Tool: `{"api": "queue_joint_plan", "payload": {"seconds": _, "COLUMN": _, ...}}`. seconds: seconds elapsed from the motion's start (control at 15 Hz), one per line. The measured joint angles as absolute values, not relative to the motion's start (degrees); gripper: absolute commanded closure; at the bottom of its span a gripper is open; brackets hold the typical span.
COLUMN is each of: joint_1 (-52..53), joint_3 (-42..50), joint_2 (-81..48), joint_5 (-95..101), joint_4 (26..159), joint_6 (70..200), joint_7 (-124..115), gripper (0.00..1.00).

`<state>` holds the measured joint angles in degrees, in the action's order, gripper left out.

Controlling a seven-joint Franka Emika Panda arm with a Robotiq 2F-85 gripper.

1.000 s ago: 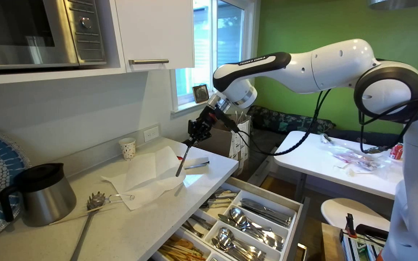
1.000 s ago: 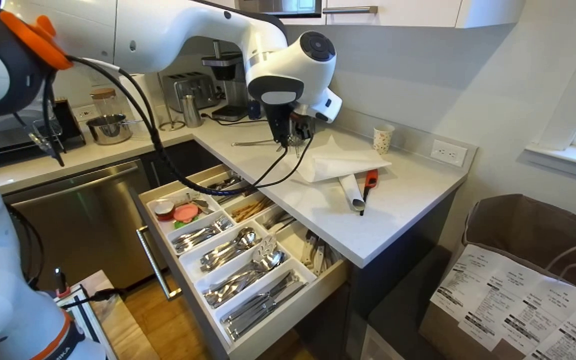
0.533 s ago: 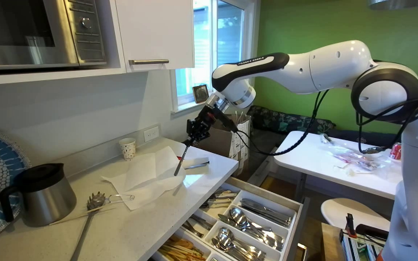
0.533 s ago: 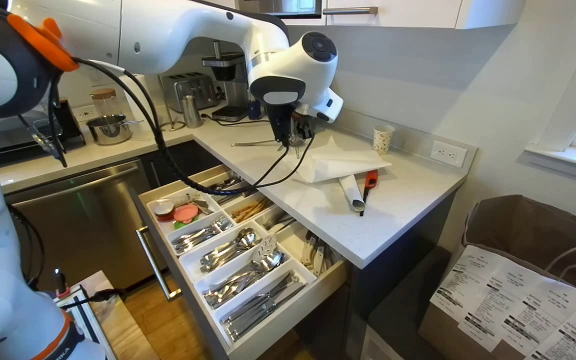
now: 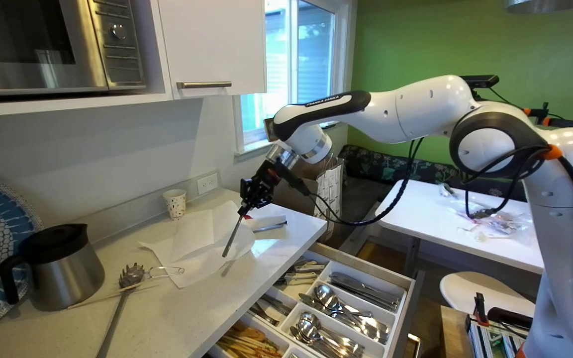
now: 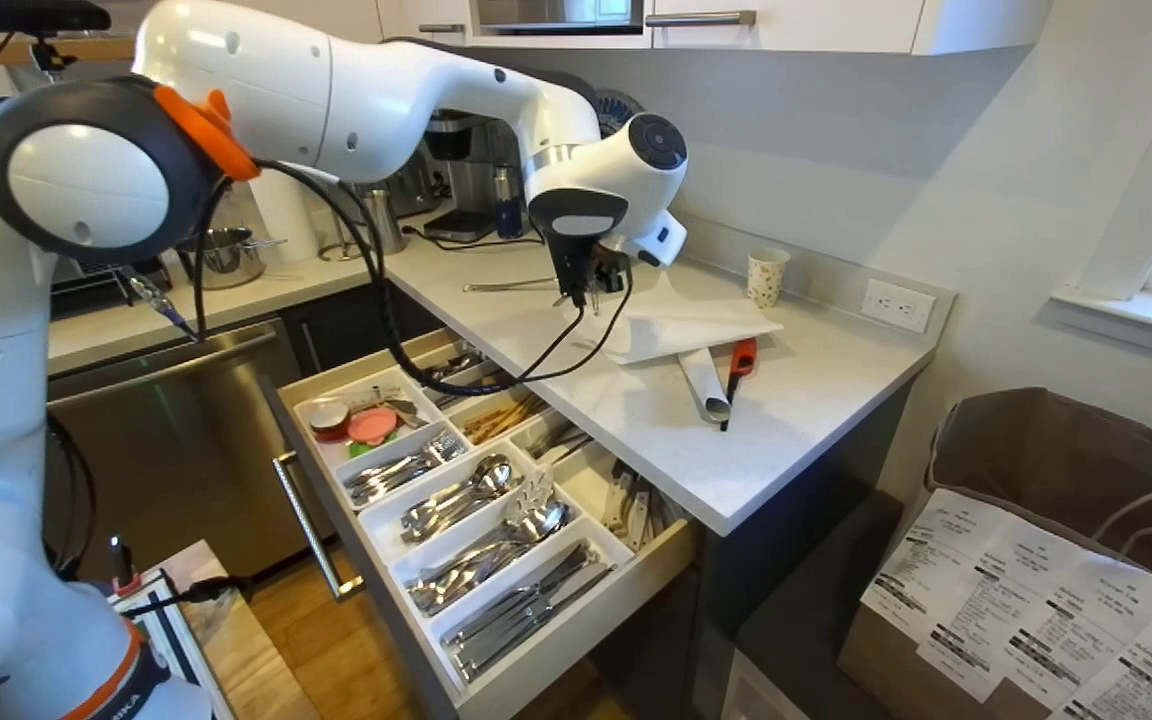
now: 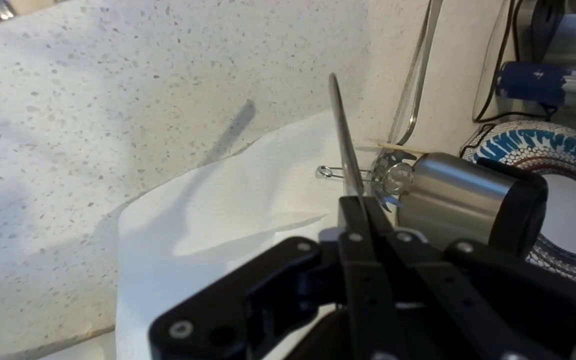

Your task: Remove the knife from the drawer

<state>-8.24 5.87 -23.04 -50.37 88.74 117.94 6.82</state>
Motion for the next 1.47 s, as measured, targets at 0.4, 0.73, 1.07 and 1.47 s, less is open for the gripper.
{"api": "queue_joint_plan", "payload": {"seconds": 0.4, "joint_1": -10.18, "joint_3": 3.30, "joint_2": -34.23, "joint_5": -57.03, "joint_4": 78.61, "joint_6": 120.99, "joint_7": 2.85, "gripper": 0.99}}
{"api": "queue_joint_plan", "payload": {"seconds": 0.73, "joint_1": -11.54, "joint_3": 3.05, "joint_2": -40.44, "joint_5": -57.37, "joint_4": 72.80, "joint_6": 123.37, "joint_7": 0.94, "gripper": 0.99}}
{"api": "queue_joint_plan", "payload": {"seconds": 1.07, "joint_1": -12.17, "joint_3": 2.99, "joint_2": -45.10, "joint_5": -57.16, "joint_4": 68.92, "joint_6": 123.50, "joint_7": -2.17, "gripper": 0.99}}
{"api": "queue_joint_plan", "payload": {"seconds": 1.47, "joint_1": -12.75, "joint_3": 2.79, "joint_2": -48.52, "joint_5": -56.85, "joint_4": 65.10, "joint_6": 123.37, "joint_7": -6.06, "gripper": 0.99}}
